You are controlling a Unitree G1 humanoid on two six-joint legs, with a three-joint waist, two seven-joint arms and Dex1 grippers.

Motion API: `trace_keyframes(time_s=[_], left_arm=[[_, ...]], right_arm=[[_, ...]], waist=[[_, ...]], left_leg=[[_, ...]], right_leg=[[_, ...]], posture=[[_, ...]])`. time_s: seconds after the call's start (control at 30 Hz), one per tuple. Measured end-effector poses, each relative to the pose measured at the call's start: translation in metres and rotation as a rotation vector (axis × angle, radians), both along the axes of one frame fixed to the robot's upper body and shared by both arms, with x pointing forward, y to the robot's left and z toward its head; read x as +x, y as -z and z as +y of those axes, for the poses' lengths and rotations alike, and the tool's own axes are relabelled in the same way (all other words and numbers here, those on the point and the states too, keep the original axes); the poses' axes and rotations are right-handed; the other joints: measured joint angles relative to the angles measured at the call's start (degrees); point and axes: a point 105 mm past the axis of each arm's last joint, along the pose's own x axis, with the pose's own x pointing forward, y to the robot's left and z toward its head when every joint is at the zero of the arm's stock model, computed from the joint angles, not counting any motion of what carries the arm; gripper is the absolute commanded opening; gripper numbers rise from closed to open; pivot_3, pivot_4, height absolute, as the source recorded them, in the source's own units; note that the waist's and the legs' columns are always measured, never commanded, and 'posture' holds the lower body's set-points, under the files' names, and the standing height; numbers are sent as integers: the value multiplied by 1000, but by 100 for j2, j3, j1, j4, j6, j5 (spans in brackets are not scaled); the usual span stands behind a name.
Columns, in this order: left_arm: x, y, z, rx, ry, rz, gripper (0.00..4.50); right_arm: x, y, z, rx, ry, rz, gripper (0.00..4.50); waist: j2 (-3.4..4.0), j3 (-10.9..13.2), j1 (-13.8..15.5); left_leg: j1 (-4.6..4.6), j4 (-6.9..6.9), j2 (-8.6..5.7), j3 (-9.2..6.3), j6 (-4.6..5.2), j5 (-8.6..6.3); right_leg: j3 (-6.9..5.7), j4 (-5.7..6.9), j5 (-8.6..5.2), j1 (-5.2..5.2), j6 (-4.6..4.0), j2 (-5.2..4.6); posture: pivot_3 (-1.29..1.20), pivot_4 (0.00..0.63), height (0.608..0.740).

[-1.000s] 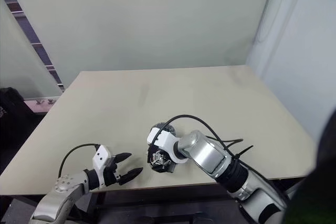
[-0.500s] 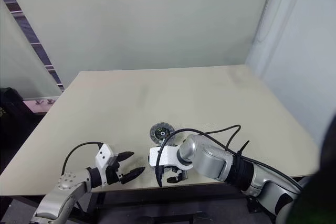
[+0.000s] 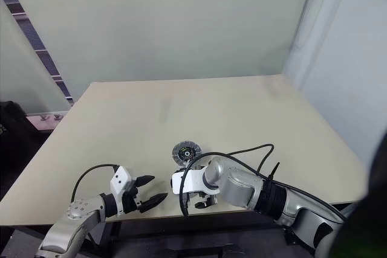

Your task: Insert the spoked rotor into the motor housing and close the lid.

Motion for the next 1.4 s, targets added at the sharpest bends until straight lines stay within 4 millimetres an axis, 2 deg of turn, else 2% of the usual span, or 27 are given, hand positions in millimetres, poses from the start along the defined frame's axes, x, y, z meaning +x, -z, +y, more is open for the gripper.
trace_keyframes(time_s=[0.23,0.27,0.37,0.53,0.67,0.73,1.2,1.4], left_arm=[[0,0,0,0,-2,1,4500],[0,0,0,-1,-2,1,4500],[0,0,-1,-4,-3,0,4500],[0,0,-1,-4,-9,-1,4500],[0,1,-1,-5,-11,1,4500],[0,1,-1,-5,-10,0,4500],[-2,3,0,-5,-12,3,4500],[-2,3,0,-5,-12,3,4500]], right_arm=[[4,8,-2,-21,13,-6,4457],[4,8,-2,-21,12,-9,4293],[7,8,-2,-23,14,-23,3588],[13,6,-2,-6,45,-42,1787],[12,5,2,17,52,-36,549],[8,6,7,34,43,-27,112],[9,6,14,94,102,-7,81],[9,4,19,137,180,54,80]], waist=[[0,0,0],[0,0,0],[-1,0,0],[-2,-1,0],[-19,-14,-2],[-20,-15,-1],[-26,-18,-4],[-26,-18,-4]], left_leg=[[2,1,0,2,0,0],[3,1,0,1,0,0],[5,1,1,2,0,0],[8,0,1,2,0,0],[16,-1,5,3,0,0],[17,1,8,7,0,0],[17,14,22,27,0,0],[15,13,29,35,0,0]], right_leg=[[0,1,0,1,0,0],[0,1,0,1,0,0],[0,2,0,2,0,0],[1,2,0,6,0,0],[-1,3,0,10,0,1],[-1,4,0,9,0,1],[-2,7,1,3,-1,1],[-2,8,3,-4,-4,3]], posture=[[0,0,740],[0,0,740],[0,0,740],[0,0,740],[0,0,740],[0,0,740],[0,0,740],[0,0,740]])
